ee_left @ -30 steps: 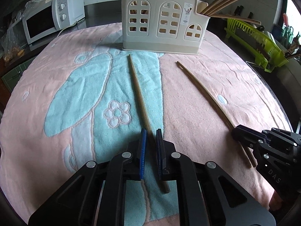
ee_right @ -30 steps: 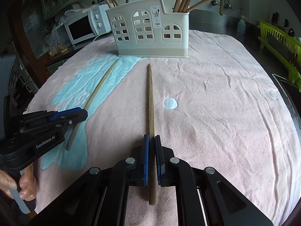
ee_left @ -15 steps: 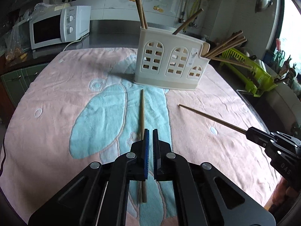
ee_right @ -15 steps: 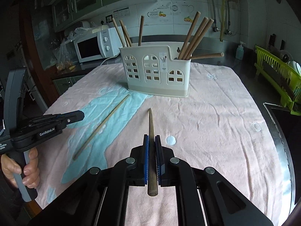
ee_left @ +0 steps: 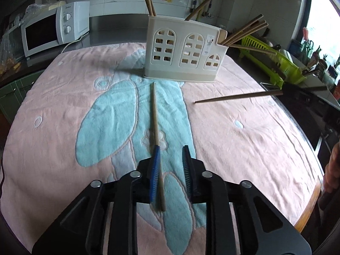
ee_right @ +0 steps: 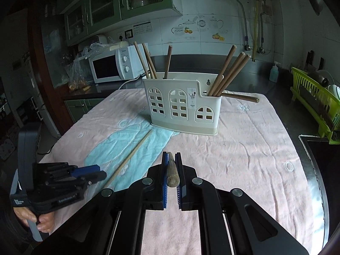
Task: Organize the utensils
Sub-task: 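Lift both chopsticks and carry them up to the white caddy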
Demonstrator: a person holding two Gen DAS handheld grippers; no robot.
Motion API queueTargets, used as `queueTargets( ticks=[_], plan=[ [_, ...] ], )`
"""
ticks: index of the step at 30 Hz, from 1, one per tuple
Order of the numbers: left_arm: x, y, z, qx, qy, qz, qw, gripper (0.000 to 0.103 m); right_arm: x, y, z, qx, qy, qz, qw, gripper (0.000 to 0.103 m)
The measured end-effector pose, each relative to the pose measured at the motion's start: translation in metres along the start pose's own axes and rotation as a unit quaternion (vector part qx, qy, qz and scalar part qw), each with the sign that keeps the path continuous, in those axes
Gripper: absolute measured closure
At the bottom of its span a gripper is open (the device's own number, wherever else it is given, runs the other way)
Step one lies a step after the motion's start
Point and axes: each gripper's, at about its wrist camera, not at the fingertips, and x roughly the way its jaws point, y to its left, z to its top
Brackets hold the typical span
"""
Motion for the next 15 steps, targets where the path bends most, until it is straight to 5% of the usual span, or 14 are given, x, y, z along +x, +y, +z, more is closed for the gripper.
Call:
queueTargets(
  ticks=[6,15],
  plan=[
    [0.014,0.005,-0.009,0.001,0.024,0.011,0.9996,0.070,-0.001,0.002,0.005,-0.004,-0.007,0.003,1.000,0.096],
    [0.029,0.008,-0.009,0.000,0.047,0.046,0.9978,0.098,-0.006,0.002,0.011,-0.007,-0.014,0.005,1.000,0.096]
  ],
)
